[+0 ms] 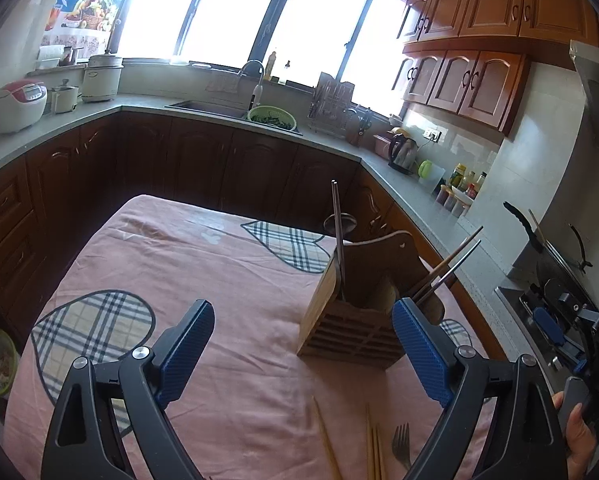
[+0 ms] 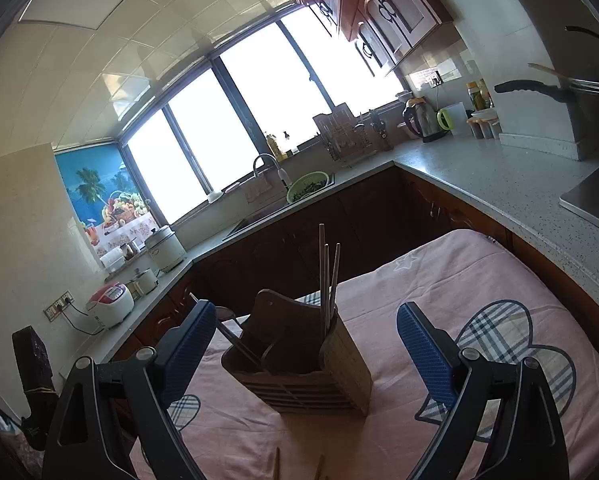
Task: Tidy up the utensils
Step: 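Withdraw both open grippers from the holder back over the table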
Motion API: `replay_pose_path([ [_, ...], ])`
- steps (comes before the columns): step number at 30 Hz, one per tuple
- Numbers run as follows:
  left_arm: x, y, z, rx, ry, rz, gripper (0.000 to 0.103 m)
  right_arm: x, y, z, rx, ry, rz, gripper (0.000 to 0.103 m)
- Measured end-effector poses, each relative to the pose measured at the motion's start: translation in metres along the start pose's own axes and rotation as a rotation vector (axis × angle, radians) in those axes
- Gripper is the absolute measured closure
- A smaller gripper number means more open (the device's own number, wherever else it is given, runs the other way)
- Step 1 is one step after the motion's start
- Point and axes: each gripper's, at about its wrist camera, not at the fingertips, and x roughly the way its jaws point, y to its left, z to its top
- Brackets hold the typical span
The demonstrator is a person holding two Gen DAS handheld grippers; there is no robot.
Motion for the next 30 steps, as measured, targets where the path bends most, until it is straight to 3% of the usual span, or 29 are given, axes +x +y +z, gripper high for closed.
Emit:
replay_pose_path([
  [10,-0.044,0.015,-0.036,-0.06,0.128,0.034,0.012,-0.036,0.011,-0.031,-0.03,0.065,0.01,0.01],
  [19,-0.069,0.023,-0.046,-0.076,0.181,0.061,0.012,-0.057,0.008,-0.058,-0.048,0.12,-0.024,0.01],
  [30,-0.034,-0.001,-0.047,-0.004,0.282,0.084,0.012,-0.047,0.003,-0.072,-0.051,0.187,-0.038,0.01],
])
